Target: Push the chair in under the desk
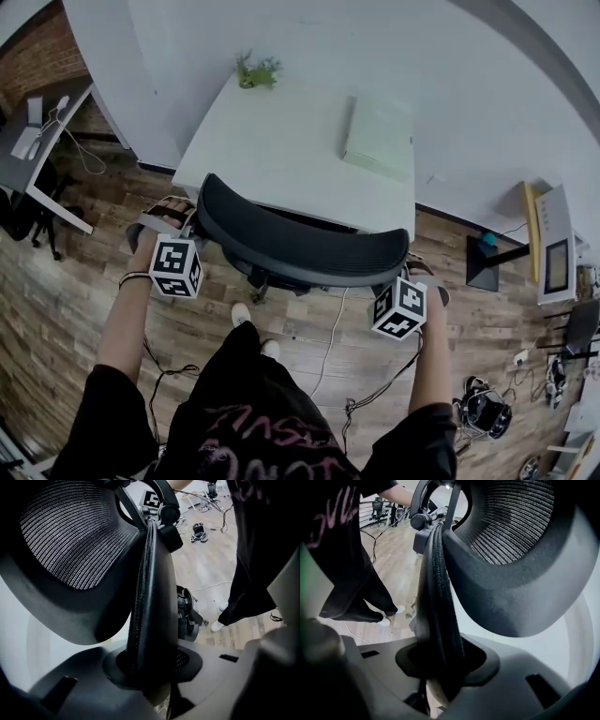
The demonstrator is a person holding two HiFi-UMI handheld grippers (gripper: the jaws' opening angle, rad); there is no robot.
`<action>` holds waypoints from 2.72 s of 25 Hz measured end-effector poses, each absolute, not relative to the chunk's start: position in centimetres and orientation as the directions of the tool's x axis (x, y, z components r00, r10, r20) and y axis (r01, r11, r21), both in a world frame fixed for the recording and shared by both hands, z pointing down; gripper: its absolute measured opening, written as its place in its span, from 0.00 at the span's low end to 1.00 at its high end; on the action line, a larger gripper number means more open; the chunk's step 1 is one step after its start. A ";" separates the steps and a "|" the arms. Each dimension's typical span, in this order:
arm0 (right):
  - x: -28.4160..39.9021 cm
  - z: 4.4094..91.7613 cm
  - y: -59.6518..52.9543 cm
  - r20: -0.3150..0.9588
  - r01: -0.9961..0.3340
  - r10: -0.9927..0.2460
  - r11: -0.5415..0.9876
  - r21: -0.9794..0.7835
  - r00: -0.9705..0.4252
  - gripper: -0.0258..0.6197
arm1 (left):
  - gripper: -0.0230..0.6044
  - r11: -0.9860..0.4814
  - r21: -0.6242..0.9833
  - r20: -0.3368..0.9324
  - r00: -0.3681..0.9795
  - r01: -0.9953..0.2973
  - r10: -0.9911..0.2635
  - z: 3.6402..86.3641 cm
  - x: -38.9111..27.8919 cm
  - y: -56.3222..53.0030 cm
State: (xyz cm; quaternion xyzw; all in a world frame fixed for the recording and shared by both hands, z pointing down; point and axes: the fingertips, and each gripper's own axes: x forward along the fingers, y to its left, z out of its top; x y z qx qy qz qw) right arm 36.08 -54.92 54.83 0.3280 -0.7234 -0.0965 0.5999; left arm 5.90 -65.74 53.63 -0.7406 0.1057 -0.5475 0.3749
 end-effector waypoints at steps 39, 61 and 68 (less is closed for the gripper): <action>37.5 54.1 -61.4 0.736 -0.417 -0.677 0.670 0.614 -0.004 0.34 | 0.31 -0.698 -0.680 0.722 0.370 0.223 -0.585 53.3 5.6 -71.7; 38.9 49.4 -57.7 0.613 -0.590 -0.789 0.515 0.622 -0.043 0.45 | 0.37 -0.659 -0.751 0.629 0.347 0.040 -0.695 48.2 2.0 -68.8; 38.0 47.8 -55.3 0.527 -0.707 -0.848 0.408 0.577 -0.059 0.45 | 0.36 -0.660 -0.743 0.589 0.357 -0.115 -0.725 47.2 0.9 -66.2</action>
